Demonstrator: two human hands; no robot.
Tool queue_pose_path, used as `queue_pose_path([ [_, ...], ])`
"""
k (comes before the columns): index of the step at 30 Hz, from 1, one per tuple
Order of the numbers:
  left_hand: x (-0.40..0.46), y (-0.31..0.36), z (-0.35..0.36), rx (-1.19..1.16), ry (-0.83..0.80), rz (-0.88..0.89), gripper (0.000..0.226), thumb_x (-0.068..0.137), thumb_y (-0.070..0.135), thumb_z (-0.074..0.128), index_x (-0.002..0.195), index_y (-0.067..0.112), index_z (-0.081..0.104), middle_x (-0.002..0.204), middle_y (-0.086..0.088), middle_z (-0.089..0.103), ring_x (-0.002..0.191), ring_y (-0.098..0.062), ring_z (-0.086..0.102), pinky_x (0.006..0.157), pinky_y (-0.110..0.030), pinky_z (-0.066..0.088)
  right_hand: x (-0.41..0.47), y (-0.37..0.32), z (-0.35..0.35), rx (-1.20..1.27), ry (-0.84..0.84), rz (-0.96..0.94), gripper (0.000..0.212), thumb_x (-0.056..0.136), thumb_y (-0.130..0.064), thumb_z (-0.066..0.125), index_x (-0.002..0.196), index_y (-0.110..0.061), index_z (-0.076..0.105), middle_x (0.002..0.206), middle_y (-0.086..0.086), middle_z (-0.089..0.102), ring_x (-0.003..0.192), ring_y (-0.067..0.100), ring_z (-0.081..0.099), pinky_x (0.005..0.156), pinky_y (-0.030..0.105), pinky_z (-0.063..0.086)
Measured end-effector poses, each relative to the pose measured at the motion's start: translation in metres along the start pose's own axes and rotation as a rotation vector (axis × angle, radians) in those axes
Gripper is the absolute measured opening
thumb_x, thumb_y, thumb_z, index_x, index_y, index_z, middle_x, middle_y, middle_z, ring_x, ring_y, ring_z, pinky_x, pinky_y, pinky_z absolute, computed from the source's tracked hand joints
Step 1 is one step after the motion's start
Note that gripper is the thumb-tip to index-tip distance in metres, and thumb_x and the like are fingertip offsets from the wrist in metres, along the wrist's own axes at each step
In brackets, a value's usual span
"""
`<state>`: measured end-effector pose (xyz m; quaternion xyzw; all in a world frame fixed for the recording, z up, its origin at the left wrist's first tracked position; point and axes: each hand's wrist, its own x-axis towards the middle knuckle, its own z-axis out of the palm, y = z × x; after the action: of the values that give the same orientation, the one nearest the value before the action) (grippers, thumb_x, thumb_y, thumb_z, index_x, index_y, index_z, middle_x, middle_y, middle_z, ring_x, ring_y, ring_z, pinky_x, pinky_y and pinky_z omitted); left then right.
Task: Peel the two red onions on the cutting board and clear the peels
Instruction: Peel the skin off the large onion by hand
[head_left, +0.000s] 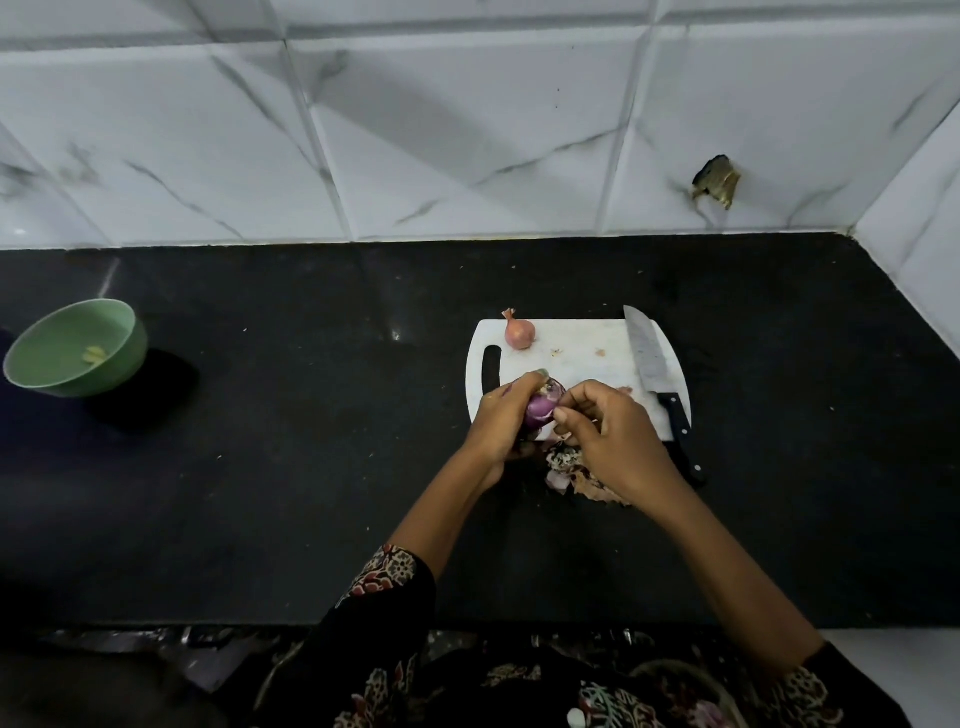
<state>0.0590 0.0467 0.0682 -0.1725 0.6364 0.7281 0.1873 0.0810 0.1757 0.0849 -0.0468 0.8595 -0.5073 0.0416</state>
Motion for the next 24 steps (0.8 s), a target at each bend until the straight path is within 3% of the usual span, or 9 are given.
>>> queue_pose_path([
  [4,0.000,0.002,-0.004,0.009,-0.028,-0.063,0.029,0.086,0.044,0.054,0.068,0.022,0.057,0.055,0.003,0.047,0.045,-0.008,0.038,0.042,-0.016,0.027,0.000,0.000,-0.001,0.101,-0.053,0.031,0.013,0.092,-0.010,0.056,0.084,-0.020,0.059,0.075,-0.005,0.065,0.065,-0.004,0.061,0.060,0.011,0.047],
  [11,0.002,0.005,-0.011,0.047,-0.097,-0.171,0.033,0.087,0.046,0.050,0.068,0.019,0.053,0.051,0.004,0.048,0.040,-0.006,0.033,0.038,-0.013,0.023,-0.003,-0.004,0.005,0.254,-0.046,0.130,0.013,0.097,-0.008,0.044,0.087,-0.013,0.051,0.074,0.004,0.065,0.062,0.007,0.066,0.058,0.019,0.053],
  [16,-0.002,0.005,-0.018,0.014,-0.184,-0.239,0.034,0.089,0.044,0.050,0.076,0.013,0.053,0.045,0.004,0.051,0.035,-0.003,0.035,0.034,-0.012,0.025,0.002,-0.007,-0.002,0.417,0.164,0.239,0.008,0.102,-0.011,0.032,0.103,-0.010,0.039,0.082,0.013,0.062,0.058,0.017,0.068,0.052,0.023,0.055],
  [20,-0.002,0.000,-0.021,0.021,-0.175,-0.247,0.033,0.087,0.045,0.053,0.078,0.013,0.054,0.048,0.005,0.053,0.039,-0.004,0.037,0.038,-0.013,0.027,0.005,0.005,-0.016,0.201,0.267,0.199,0.007,0.091,-0.009,0.057,0.085,-0.008,0.053,0.084,0.010,0.065,0.062,0.017,0.070,0.058,0.030,0.058],
  [22,-0.002,-0.001,-0.020,0.020,-0.171,-0.229,0.033,0.088,0.046,0.054,0.078,0.014,0.055,0.050,0.005,0.055,0.042,-0.004,0.037,0.040,-0.013,0.027,0.004,0.009,-0.017,0.024,0.235,0.172,0.012,0.084,-0.009,0.066,0.077,-0.010,0.057,0.077,0.008,0.066,0.065,0.020,0.070,0.064,0.038,0.059],
  [24,-0.002,0.000,-0.019,0.019,-0.176,-0.210,0.033,0.088,0.047,0.054,0.080,0.015,0.056,0.052,0.005,0.057,0.043,-0.004,0.038,0.041,-0.013,0.028,0.003,0.013,-0.013,-0.104,0.186,0.172,0.015,0.081,-0.010,0.070,0.073,-0.013,0.057,0.072,0.006,0.066,0.067,0.020,0.067,0.064,0.034,0.055],
])
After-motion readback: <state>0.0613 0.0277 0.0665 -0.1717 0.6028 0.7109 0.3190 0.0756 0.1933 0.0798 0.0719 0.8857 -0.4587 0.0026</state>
